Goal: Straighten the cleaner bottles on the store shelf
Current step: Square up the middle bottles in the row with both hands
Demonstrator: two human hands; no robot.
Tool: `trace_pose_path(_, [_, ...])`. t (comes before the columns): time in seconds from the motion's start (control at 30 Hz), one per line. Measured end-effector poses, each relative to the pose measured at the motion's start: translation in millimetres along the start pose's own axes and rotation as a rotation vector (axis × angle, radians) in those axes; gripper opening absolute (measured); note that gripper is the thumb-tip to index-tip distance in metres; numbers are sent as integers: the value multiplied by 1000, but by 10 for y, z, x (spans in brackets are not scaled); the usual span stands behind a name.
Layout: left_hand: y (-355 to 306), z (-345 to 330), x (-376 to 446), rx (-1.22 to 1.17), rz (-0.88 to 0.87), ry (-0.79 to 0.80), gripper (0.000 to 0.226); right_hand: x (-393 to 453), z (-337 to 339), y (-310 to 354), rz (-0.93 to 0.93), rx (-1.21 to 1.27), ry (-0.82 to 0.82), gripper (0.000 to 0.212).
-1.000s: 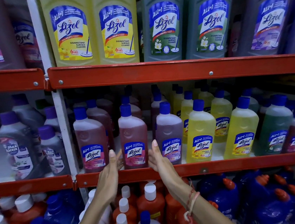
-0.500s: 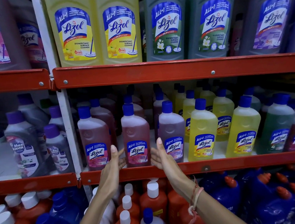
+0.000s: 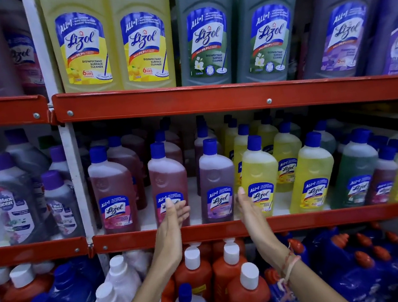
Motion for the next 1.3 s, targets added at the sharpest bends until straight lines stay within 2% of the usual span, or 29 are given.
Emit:
trace_pose_path(0.07, [3,-136,2,46,33,49,91,37,-59,21,-28,-28,82,79])
trace_pose_path(0.1, [9,-193,0,57,55,66,93,65,-69,20,-28,-34,108,76])
trace_pose_path(0.17, [19,-272,0,57,95,83,99,52,-72,65,-33,-31,142,52])
trace_pose_path(0.2, [32,-292,12,57,110,85,101,48,-67,74,-47,-22,147,49])
trace_pose_path(0.27, [55,-316,27,54,120,87,97,73,-51,17,-59,-19,158,61])
trace_pose_path(0.33, [52,-334,26,36,118,107,87,68,-59,8,-55,-6,195,52])
trace_pose_path(0.4, [48,-342,35,44,125,132,88,90,-54,-7,-71,-12,205,47])
trace_pose_path(0.5, [34,-331,67,94,142,157,95,93,-36,9,-68,-14,230,52])
trace_pose_path(0.63, [3,-335,91,117,166,179,101,84,-9,26,-68,-31,286,75])
trace_pose_path(0.8, [-24,-322,66,140,155,193,101,79,36,61,-71,-23,345,65])
trace_pose_path(1.0, [-43,-314,46,168,151,228,98,80,60,46,-82,9,395,76])
trace_pose_path(1.13, [-58,-326,30,175,152,245,97,78,84,48,-70,15,410,71])
trace_pose_path(1.3, [-33,-322,51,159,159,246,103,102,101,38,-72,51,408,92])
Point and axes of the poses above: each hand's wrist, its own x-axis towards the middle knuckle, its own z-axis out of the back of the hand, y = z × x, the point moved 4 cm from there along x, towards the middle knuckle, and after that the axes turned 10 degrees about -y, right-handed, at the moved point
